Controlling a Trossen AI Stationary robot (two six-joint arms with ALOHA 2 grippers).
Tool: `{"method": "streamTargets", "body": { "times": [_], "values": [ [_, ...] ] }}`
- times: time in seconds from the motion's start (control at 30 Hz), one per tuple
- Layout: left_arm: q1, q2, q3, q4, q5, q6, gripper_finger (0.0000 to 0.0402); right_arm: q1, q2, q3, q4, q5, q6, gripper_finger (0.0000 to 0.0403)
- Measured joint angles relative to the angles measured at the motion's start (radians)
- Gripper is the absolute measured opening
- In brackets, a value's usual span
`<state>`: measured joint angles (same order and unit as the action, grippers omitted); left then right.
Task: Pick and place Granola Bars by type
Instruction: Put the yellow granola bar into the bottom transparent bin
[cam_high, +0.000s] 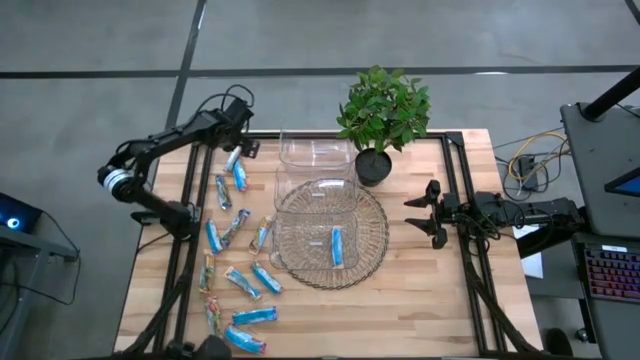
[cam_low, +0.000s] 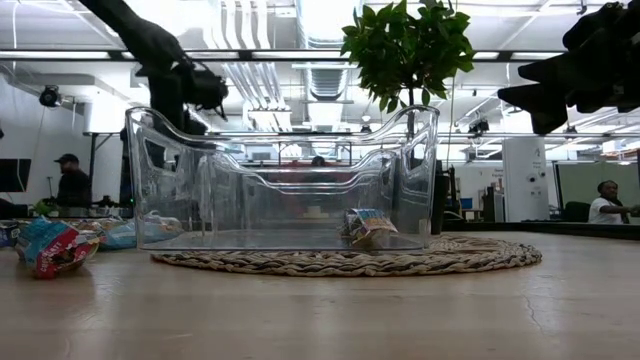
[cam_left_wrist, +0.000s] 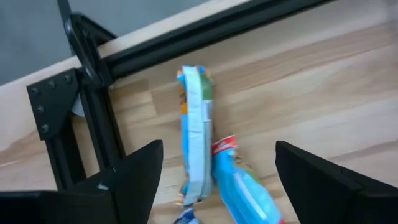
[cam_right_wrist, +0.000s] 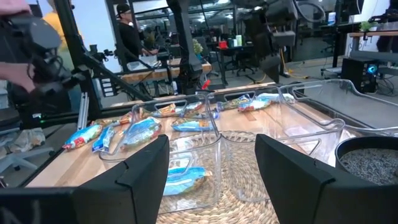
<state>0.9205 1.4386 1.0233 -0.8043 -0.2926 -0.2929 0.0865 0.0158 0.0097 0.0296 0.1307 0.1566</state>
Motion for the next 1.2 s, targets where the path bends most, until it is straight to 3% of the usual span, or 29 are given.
{"method": "streamTargets", "body": {
  "times": [0.57,1.2],
  "values": [
    [0.045,0.162,-0.09,0.197,-0.029,0.011,0.0289,0.0,0.0,0.0,0.0,0.0,0.0,0.0227],
    [0.049,0.175,-0.096,0.266,0.0,-0.078,0.0277,0.0,0.0,0.0,0.0,0.0,0.0,0.0226]
  ]
}}
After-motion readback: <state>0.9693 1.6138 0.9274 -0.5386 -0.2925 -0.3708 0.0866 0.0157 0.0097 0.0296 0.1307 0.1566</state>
